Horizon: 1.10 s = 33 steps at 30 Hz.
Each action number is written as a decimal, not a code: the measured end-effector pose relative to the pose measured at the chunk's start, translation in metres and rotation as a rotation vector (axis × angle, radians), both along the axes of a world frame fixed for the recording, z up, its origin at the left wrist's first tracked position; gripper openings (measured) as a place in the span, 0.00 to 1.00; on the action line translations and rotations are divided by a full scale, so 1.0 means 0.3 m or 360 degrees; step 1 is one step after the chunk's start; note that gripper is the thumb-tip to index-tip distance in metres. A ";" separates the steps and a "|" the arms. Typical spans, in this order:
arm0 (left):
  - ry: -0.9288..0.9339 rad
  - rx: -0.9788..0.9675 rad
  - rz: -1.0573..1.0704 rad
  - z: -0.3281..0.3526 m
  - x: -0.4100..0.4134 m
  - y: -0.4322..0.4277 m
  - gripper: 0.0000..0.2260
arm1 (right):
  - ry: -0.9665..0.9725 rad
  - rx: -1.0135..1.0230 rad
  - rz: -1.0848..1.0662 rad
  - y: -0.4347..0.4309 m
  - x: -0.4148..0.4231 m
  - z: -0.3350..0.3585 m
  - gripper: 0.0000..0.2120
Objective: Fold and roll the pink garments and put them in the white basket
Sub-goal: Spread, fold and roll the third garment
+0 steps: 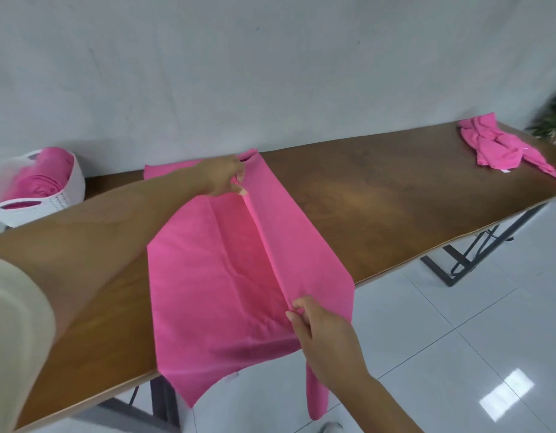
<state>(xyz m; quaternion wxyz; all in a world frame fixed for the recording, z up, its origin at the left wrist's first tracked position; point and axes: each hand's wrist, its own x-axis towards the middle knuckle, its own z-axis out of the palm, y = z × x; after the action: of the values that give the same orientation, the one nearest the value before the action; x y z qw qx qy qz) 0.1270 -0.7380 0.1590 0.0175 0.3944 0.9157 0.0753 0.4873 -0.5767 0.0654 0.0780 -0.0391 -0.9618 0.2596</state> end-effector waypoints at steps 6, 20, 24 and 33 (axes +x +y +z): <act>-0.0023 0.0054 0.0066 0.000 0.043 -0.248 0.14 | -0.0029 -0.0036 0.0193 -0.200 0.024 0.049 0.10; -0.0102 0.0027 0.0321 -0.105 0.156 -0.684 0.09 | -0.0175 -0.0010 0.0619 -0.460 -0.002 -0.036 0.11; -0.0114 0.0040 0.0352 -0.152 0.201 -0.708 0.06 | -0.0169 -0.0005 0.0603 -0.433 0.004 -0.079 0.13; -0.0252 0.0206 0.0358 -0.322 0.309 -0.571 0.16 | -0.0174 -0.0065 0.0510 -0.290 -0.024 -0.092 0.12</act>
<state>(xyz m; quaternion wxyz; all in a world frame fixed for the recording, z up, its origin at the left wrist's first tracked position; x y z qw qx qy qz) 0.2197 -0.9094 0.0625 0.0557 0.2824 0.9431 0.1667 0.4801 -0.6637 0.0376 -0.0176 0.0992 -0.9530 0.2858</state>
